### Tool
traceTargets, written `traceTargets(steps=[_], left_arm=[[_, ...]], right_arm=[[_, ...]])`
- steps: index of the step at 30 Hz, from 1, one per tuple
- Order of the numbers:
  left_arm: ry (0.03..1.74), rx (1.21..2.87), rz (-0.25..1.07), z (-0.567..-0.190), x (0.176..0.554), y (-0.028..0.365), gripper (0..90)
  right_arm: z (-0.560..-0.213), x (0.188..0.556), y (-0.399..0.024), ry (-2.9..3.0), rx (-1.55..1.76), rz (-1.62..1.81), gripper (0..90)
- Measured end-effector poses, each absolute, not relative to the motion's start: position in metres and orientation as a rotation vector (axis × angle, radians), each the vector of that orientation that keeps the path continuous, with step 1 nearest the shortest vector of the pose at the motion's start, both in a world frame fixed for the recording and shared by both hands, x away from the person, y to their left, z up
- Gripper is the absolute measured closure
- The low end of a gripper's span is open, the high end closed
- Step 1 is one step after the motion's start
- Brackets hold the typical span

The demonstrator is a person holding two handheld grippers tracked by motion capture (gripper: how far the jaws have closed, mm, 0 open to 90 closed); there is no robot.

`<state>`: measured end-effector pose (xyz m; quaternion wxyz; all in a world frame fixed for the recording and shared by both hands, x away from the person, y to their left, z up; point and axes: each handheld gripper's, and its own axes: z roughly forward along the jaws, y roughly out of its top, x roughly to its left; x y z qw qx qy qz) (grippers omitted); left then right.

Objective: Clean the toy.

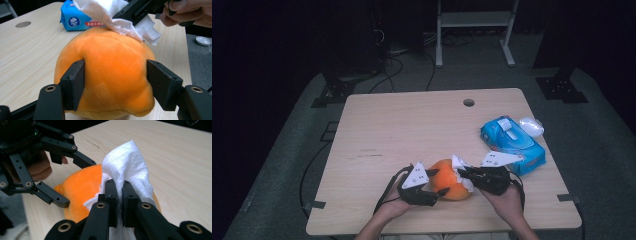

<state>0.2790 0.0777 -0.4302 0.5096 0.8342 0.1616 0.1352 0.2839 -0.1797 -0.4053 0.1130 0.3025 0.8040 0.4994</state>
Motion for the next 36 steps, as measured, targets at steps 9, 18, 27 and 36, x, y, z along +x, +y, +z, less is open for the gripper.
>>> traceTargets(steps=[9,18,27,36], left_arm=[[0.368,2.04,0.348,-0.432,0.277,0.078,34.3],[0.369,2.046,0.359,-0.432,0.276,0.074,34.4],[0.398,2.043,0.323,-0.434,0.281,0.082,34.5],[0.414,2.002,0.311,-0.432,0.289,0.088,32.1]], right_arm=[[-0.402,0.278,-0.162,2.413,0.781,1.513,84.2],[-0.402,0.269,-0.15,2.428,0.725,1.513,84.1],[-0.409,0.284,-0.181,2.359,0.87,1.414,84.3],[-0.416,0.285,-0.168,2.407,0.823,1.546,84.1]])
